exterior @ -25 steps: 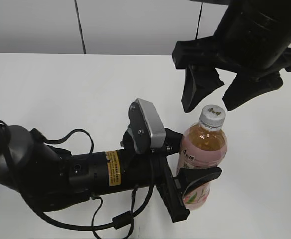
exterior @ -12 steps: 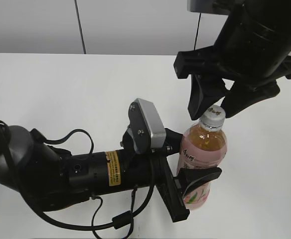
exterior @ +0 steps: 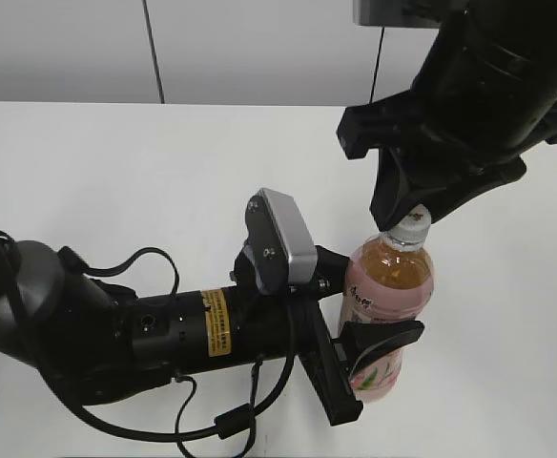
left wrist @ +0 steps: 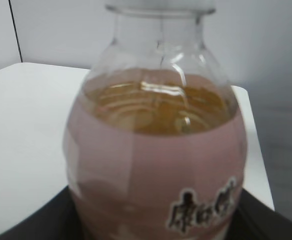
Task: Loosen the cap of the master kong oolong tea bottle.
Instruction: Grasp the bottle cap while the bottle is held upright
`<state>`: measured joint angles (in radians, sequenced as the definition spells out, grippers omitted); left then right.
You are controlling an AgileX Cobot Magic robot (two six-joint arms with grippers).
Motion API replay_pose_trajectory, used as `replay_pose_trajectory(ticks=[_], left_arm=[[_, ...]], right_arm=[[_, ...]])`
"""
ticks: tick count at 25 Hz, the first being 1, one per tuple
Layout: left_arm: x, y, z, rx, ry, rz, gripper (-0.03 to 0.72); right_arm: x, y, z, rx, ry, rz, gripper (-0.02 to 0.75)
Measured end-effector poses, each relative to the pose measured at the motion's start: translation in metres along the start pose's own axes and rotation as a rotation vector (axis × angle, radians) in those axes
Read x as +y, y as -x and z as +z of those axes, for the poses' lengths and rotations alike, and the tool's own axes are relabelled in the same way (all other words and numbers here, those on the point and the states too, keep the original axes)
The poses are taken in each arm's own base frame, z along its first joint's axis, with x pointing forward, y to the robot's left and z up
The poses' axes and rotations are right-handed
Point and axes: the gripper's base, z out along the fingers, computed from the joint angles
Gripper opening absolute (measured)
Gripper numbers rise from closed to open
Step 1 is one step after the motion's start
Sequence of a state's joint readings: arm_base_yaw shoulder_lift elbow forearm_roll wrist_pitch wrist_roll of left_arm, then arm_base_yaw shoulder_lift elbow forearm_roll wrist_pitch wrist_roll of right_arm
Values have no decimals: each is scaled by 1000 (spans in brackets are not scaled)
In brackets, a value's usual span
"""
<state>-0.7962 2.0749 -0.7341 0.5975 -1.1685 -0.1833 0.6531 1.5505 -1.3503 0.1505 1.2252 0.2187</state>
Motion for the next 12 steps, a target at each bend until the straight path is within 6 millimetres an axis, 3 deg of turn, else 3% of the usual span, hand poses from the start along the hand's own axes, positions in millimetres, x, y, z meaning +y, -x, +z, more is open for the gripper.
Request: replay_pose_trajectory(ticks=[6, 12], left_arm=[[0, 0, 0, 0, 0, 0, 396], [0, 0, 0, 0, -1, 0, 396]], right_arm=[[0, 0, 0, -1, 0, -255, 277], [0, 0, 0, -2, 5, -677, 277]])
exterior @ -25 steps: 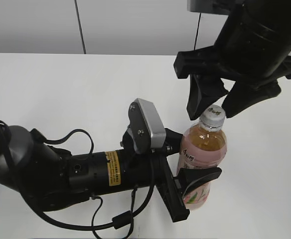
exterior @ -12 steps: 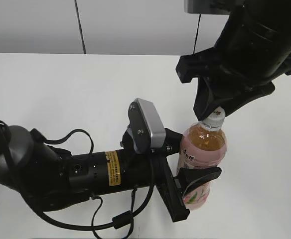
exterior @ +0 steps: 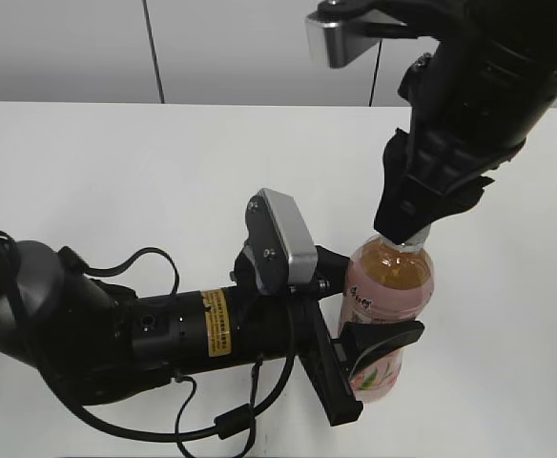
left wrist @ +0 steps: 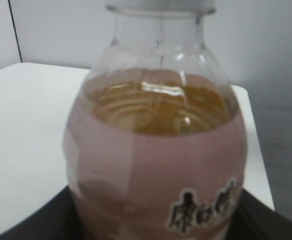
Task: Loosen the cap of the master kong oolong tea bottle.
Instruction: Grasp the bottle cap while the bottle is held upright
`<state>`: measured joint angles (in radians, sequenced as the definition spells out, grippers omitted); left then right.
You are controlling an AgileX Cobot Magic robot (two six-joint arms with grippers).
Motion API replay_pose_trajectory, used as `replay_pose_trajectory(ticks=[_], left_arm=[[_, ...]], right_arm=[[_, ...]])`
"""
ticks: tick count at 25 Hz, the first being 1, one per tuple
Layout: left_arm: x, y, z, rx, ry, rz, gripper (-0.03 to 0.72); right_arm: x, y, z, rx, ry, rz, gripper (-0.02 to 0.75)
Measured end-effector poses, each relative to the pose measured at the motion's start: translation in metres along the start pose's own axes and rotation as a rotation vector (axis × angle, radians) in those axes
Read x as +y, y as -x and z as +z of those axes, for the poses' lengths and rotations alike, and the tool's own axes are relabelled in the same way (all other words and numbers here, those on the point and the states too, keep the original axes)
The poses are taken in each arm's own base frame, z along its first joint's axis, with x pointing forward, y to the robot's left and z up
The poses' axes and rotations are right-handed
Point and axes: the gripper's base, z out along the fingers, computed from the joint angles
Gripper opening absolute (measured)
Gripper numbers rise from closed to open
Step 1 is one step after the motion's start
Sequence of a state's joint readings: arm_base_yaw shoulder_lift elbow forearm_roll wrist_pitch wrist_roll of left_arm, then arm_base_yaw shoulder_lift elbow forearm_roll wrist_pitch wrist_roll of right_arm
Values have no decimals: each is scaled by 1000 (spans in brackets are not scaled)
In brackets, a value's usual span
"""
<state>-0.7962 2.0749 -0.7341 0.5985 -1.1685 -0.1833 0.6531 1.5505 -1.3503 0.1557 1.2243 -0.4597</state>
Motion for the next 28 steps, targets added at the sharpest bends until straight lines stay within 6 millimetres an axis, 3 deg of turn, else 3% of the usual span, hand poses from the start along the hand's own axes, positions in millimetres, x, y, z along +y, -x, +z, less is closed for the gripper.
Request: replay_pose_trajectory(ticks=[6, 13, 28], left_arm=[[0, 0, 0, 0, 1, 0, 396], [0, 0, 0, 0, 3, -1, 396], [1, 0, 0, -1, 9, -12, 394]], right_arm=[[0, 0, 0, -2, 3, -445, 277], [-1, -1, 0, 14, -11, -737, 277], [-2, -1, 0, 21, -21, -800, 276]])
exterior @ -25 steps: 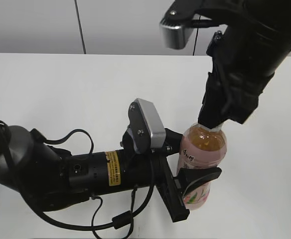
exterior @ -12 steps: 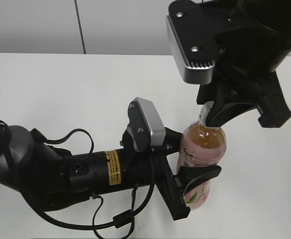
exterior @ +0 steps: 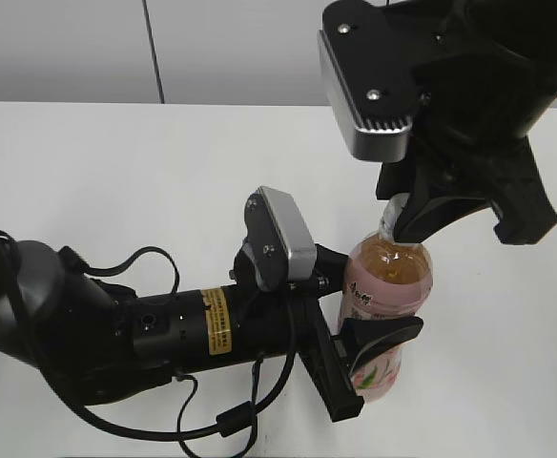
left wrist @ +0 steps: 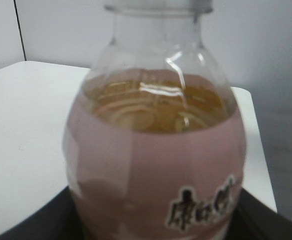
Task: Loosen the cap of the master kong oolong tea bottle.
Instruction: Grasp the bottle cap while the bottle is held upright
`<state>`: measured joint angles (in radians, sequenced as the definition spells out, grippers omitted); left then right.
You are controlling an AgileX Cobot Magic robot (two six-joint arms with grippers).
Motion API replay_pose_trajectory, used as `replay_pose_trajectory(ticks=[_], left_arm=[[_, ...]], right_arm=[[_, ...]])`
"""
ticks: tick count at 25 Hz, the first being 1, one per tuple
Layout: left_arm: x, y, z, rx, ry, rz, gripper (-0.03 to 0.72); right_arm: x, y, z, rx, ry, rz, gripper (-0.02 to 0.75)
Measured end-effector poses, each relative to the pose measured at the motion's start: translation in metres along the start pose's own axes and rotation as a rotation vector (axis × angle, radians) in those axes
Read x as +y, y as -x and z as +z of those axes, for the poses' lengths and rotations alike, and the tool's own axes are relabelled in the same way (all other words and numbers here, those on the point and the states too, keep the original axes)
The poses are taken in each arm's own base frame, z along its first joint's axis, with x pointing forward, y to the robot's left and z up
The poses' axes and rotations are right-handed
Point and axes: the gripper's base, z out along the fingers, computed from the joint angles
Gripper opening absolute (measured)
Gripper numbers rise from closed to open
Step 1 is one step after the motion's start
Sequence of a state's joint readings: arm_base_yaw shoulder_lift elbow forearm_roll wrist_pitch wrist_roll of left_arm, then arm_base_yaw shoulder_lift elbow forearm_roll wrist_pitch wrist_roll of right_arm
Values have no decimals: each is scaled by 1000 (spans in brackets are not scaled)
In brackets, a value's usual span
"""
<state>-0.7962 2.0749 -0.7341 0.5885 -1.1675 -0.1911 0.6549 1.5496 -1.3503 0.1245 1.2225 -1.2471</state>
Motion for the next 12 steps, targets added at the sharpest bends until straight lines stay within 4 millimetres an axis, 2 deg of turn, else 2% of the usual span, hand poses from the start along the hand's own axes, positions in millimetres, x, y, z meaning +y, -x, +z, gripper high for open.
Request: replay_pose_trajectory(ticks=[5, 12], left_arm=[[0, 0, 0, 0, 0, 0, 394], [0, 0, 0, 0, -2, 3, 394]], right_arm=[[0, 0, 0, 0, 0, 33, 286], [-1, -2, 0, 21, -5, 134, 401]])
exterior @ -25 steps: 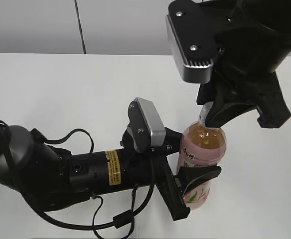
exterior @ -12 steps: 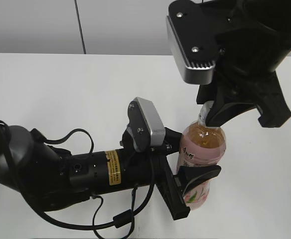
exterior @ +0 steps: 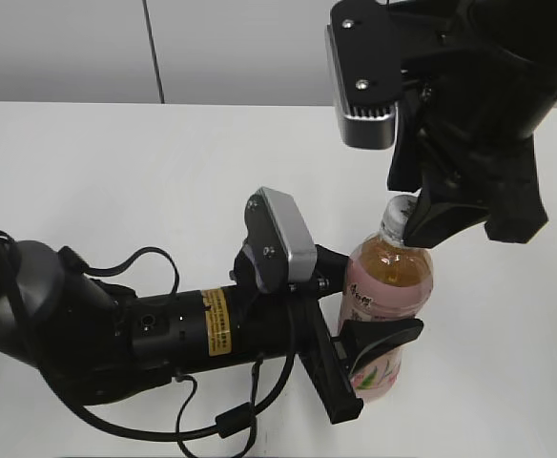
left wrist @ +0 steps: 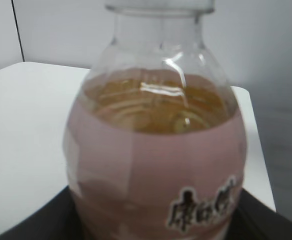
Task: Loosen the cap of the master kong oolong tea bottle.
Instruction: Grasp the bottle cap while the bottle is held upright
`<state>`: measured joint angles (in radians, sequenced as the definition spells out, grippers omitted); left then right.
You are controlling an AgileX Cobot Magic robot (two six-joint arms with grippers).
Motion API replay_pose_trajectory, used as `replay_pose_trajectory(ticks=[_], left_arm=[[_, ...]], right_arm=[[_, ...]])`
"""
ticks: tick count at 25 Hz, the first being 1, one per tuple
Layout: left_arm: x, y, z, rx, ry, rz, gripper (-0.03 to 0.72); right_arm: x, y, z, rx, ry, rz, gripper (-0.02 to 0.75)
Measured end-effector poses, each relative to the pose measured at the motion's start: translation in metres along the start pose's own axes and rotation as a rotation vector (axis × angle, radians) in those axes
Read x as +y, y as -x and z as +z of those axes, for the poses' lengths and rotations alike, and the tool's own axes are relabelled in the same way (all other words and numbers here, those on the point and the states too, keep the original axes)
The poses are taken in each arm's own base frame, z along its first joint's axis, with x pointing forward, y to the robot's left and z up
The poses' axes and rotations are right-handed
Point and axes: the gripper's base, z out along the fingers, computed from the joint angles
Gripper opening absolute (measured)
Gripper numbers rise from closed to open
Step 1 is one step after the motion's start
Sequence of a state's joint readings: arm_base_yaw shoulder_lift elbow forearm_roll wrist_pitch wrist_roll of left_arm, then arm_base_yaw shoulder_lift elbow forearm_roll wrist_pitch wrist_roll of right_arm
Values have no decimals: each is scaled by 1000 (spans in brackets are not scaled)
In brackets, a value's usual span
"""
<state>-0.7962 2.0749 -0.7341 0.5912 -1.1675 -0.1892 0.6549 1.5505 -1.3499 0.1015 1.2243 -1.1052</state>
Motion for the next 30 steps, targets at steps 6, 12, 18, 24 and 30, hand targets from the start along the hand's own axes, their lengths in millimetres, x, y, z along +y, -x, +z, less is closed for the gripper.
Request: replay_pose_trajectory(ticks=[6, 12, 18, 24, 30], left_arm=[[0, 0, 0, 1, -4, 7, 394], [0, 0, 0, 0, -5, 8, 394], [0, 0, 0, 0, -5, 8, 394], [-1, 0, 0, 0, -6, 8, 394], [-1, 0, 0, 0, -6, 8, 394]], right_arm=[[2, 4, 0, -42, 23, 124, 488], [2, 8, -2, -73, 46, 417, 561], [-7, 13, -21, -110, 8, 1008, 580], [-9, 14, -24, -125, 21, 1382, 571], [-9, 14, -24, -125, 28, 1504, 542]])
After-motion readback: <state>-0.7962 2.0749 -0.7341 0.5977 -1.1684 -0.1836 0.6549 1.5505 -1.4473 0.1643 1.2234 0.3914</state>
